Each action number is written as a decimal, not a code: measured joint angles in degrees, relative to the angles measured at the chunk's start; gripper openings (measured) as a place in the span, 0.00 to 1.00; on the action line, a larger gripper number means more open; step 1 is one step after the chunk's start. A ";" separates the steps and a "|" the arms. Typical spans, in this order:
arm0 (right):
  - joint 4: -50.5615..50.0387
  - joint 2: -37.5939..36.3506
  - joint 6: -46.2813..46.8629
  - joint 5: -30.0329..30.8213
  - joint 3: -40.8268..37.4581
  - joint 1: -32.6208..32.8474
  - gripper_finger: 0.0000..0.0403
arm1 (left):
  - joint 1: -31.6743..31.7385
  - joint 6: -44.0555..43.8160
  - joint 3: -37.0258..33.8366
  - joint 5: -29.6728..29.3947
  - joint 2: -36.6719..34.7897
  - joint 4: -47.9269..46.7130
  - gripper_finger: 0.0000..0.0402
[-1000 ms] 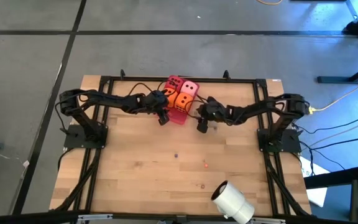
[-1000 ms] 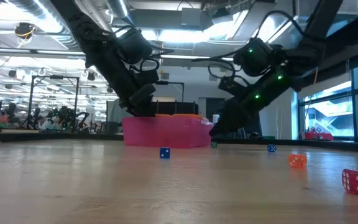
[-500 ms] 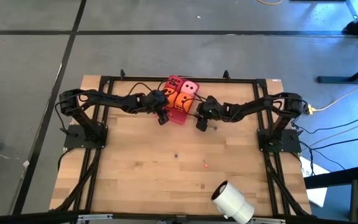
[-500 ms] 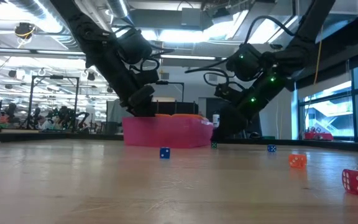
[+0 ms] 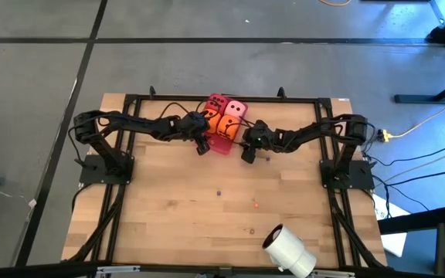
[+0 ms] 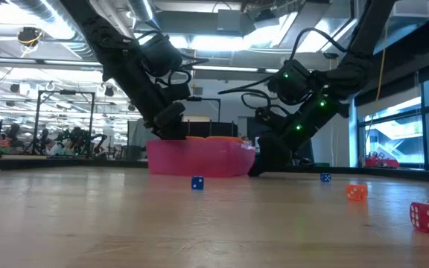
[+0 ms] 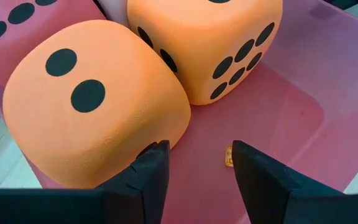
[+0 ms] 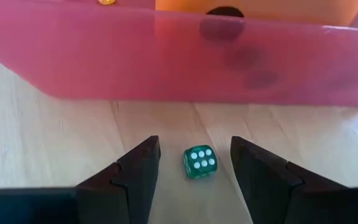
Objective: Pick & Place Dice
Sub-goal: Put the small green dice into the red bin
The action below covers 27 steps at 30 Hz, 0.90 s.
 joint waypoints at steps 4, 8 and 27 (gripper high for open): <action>-0.31 0.07 0.00 -0.02 -0.01 -0.05 0.50 | 0.00 -0.06 0.00 0.00 0.00 0.00 0.42; -1.01 0.10 1.18 -0.08 0.00 -0.09 0.44 | 0.00 -0.05 0.00 0.00 0.00 0.01 0.42; -1.42 0.19 11.23 -0.65 -0.13 -0.06 0.16 | 0.00 -0.09 0.00 0.04 0.00 0.04 0.41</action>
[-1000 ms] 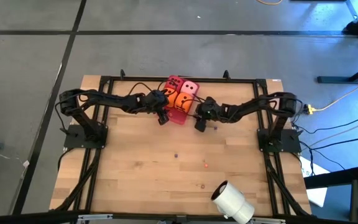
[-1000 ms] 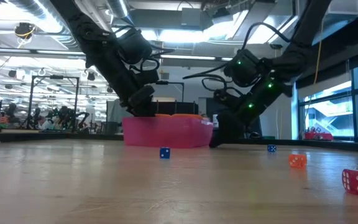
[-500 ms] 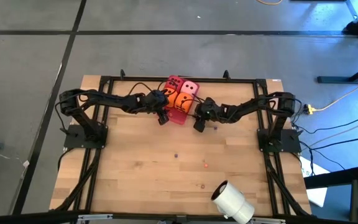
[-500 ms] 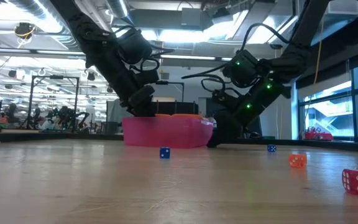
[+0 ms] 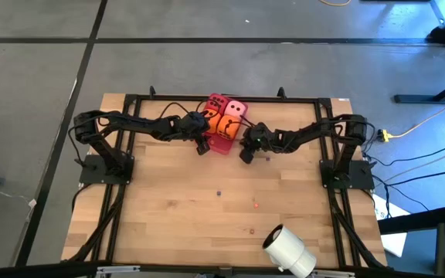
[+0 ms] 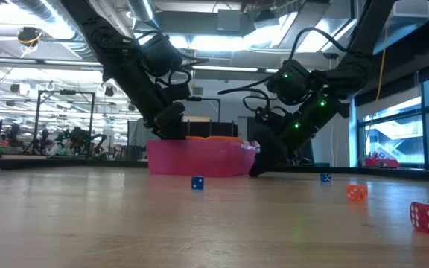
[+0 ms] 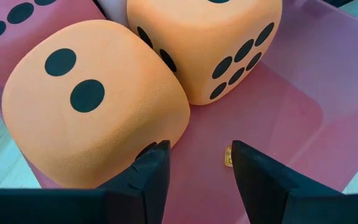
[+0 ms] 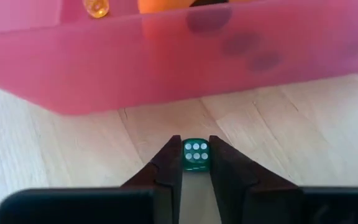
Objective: Pick & Place Dice
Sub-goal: Put the small green dice into the red bin
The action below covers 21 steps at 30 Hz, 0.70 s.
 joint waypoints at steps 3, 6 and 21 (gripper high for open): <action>0.37 0.00 1.89 0.08 -0.07 0.31 0.15 | 0.00 0.03 0.00 0.04 0.00 0.01 0.41; 0.81 0.07 2.12 0.50 -0.15 1.08 0.18 | -0.02 -0.01 0.00 0.04 0.00 0.02 0.41; -5.01 -7.95 6.57 3.09 -0.42 7.48 0.19 | -0.13 0.12 -0.04 -2.13 -0.29 0.03 0.41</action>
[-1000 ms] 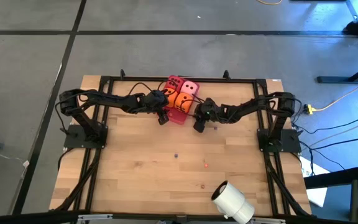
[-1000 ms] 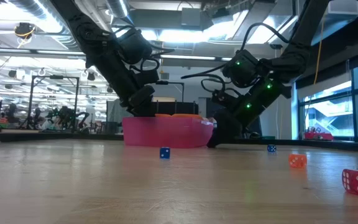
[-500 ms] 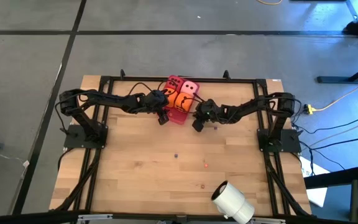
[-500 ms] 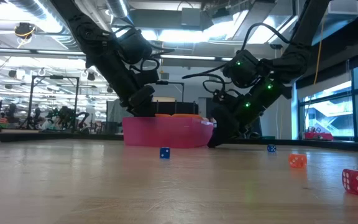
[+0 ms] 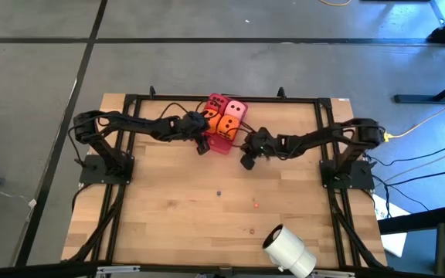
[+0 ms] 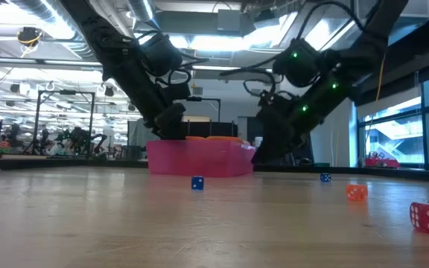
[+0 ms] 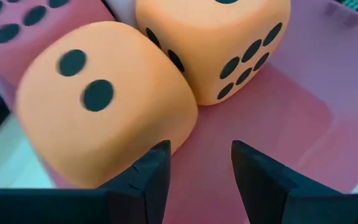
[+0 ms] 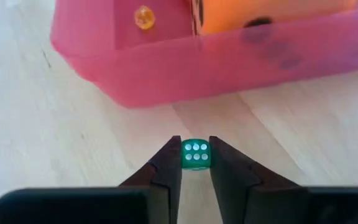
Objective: Pick & Place Dice
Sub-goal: Put the small green dice into the red bin
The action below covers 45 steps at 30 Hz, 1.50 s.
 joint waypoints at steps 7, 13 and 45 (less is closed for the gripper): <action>1.74 -4.68 -0.96 5.02 0.12 2.87 0.16 | -1.22 0.49 -0.02 -4.27 -5.40 -0.17 0.39; 9.31 -4.99 -1.61 10.07 0.16 2.98 0.17 | -2.79 0.40 0.00 -5.06 -11.46 -2.11 0.37; 0.30 9.27 -8.82 5.26 16.97 1.74 0.30 | -3.93 0.31 0.00 -5.61 -13.07 -4.45 0.36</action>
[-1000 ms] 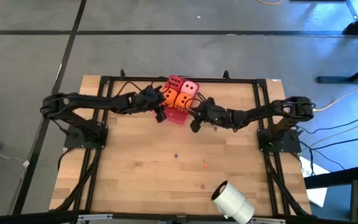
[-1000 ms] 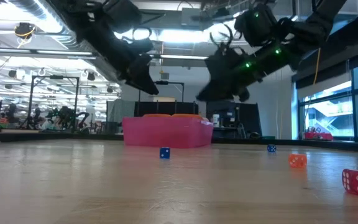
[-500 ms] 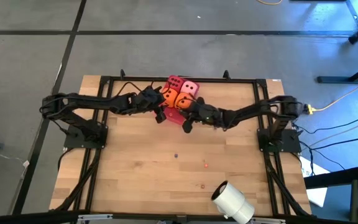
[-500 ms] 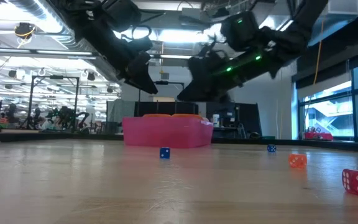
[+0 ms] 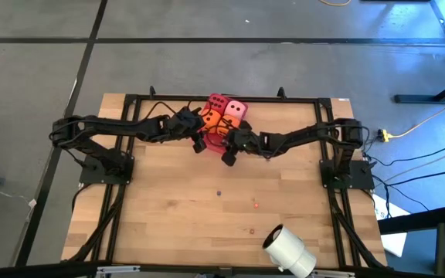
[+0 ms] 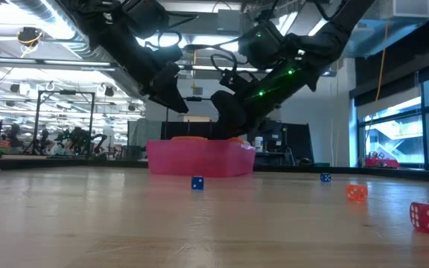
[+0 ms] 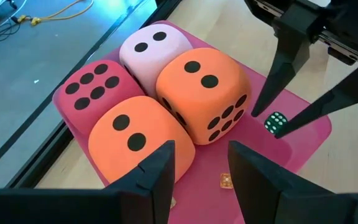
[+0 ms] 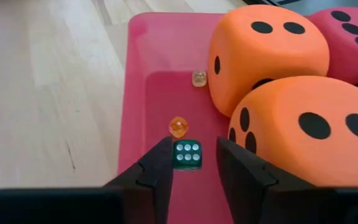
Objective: Pick & Place Dice
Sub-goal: Put the small green dice into the red bin
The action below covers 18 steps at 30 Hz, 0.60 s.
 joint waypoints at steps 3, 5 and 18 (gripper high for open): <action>0.03 0.00 -0.04 0.00 0.00 -0.02 0.36 | 0.00 -0.04 0.00 0.02 0.00 0.00 0.36; 0.05 0.00 -0.04 0.00 0.00 -0.04 0.40 | 0.00 -0.11 0.00 0.10 0.00 0.00 0.36; -5.03 -0.53 -0.25 0.05 0.06 0.11 0.50 | 0.00 -0.90 0.00 0.68 0.00 -0.78 0.36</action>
